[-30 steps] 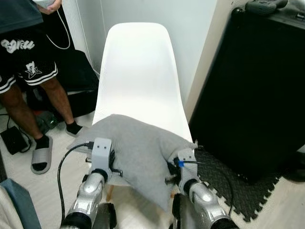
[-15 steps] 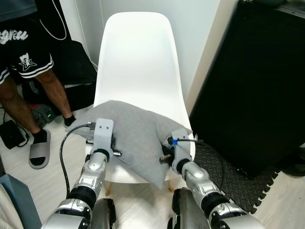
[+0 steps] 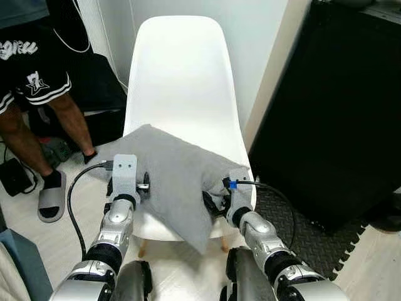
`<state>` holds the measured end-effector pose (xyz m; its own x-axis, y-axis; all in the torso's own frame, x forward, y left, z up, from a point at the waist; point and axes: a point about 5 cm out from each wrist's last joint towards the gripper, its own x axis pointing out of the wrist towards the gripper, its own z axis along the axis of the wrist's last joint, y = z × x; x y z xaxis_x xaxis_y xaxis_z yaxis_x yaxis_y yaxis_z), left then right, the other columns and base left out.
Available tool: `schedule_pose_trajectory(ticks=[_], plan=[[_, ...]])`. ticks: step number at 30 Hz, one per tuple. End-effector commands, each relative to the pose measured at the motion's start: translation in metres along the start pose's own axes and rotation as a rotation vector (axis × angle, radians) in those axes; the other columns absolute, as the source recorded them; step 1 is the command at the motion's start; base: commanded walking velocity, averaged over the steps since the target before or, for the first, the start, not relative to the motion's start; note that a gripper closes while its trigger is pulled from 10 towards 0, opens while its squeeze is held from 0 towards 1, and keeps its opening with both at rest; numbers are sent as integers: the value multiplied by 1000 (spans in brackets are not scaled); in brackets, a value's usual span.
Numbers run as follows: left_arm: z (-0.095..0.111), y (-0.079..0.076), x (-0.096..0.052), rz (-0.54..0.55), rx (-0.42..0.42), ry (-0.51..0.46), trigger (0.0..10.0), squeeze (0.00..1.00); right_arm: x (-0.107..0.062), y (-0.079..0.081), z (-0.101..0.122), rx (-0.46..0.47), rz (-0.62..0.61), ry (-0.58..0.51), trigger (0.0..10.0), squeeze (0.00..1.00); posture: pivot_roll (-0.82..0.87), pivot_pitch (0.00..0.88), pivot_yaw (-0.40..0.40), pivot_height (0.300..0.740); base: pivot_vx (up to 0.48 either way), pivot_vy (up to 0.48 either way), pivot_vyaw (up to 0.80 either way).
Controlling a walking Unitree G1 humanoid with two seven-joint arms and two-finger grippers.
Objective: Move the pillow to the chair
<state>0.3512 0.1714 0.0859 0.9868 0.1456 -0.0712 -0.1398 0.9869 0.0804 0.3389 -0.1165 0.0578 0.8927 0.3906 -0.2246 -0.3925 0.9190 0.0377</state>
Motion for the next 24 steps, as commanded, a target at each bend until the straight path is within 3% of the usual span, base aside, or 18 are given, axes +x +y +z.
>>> schedule_pose_trajectory(ticks=[1,3,5,6,7,8,10,11,13,14,15,16,19,20,21,22,24], plan=[[-4,9,-1,24,19,3,10000,1000,-2,0,-3,-31,18,4,10000,1000,30,192,-29,593,0,0,0],[-2,14,-1,37,30,-3,10000,1000,-4,-4,-4,-71,7,17,10000,1000,29,187,-30,593,0,0,0],[1,29,2,80,56,-15,10000,1000,-8,-19,-5,-166,-66,56,10000,1000,27,176,-33,593,0,0,0],[4,38,3,109,78,-26,10000,1000,-10,-28,-2,-180,-116,48,10000,1000,26,167,-35,593,0,0,0],[4,38,3,109,78,-26,10000,1000,-10,-28,-2,-180,-116,48,10000,1000,26,167,-35,593,0,0,0],[9,51,4,151,88,-40,10000,1000,-13,-37,2,-151,-165,18,10000,0,26,160,-35,593,0,0,0],[17,71,6,212,96,-66,10000,1000,-19,-49,7,-93,-214,-38,10000,0,24,145,-34,593,0,0,0],[20,79,6,225,91,-79,10000,125,-21,-52,7,-75,-223,-57,10000,0,24,140,-33,593,0,0,0],[23,84,7,224,81,-86,10000,125,-24,-54,6,-65,-229,-69,10000,0,24,140,-33,593,0,0,0],[24,88,6,221,75,-92,10000,0,-26,-55,5,-56,-232,-76,10000,0,24,131,-33,593,0,0,0],[26,85,5,140,-12,-113,10000,0,-32,-56,-2,-9,-235,-91,10000,0,20,119,-30,593,0,0,0],[26,85,5,140,-12,-113,10000,0,-32,-56,-2,-9,-235,-91,10000,0,20,119,-30,593,0,0,0],[29,46,-2,-98,-158,-168,10000,0,-39,-51,-10,79,-242,-116,10000,0,21,102,-27,593,0,0,0],[29,46,-2,-98,-158,-168,10000,0,-39,-51,-10,79,-242,-116,10000,0,21,102,-27,593,0,0,0],[28,32,-7,-157,-171,-174,10000,0,-41,-47,-14,118,-233,-126,10000,0,22,92,-24,593,0,0,0],[28,32,-7,-157,-171,-174,10000,0,-41,-47,-14,118,-233,-126,10000,0,22,92,-24,593,0,0,0],[5,3,-24,-209,-139,-127,10000,0,-51,-31,-30,114,-201,-111,10000,0,10,69,-16,593,0,0,0]])
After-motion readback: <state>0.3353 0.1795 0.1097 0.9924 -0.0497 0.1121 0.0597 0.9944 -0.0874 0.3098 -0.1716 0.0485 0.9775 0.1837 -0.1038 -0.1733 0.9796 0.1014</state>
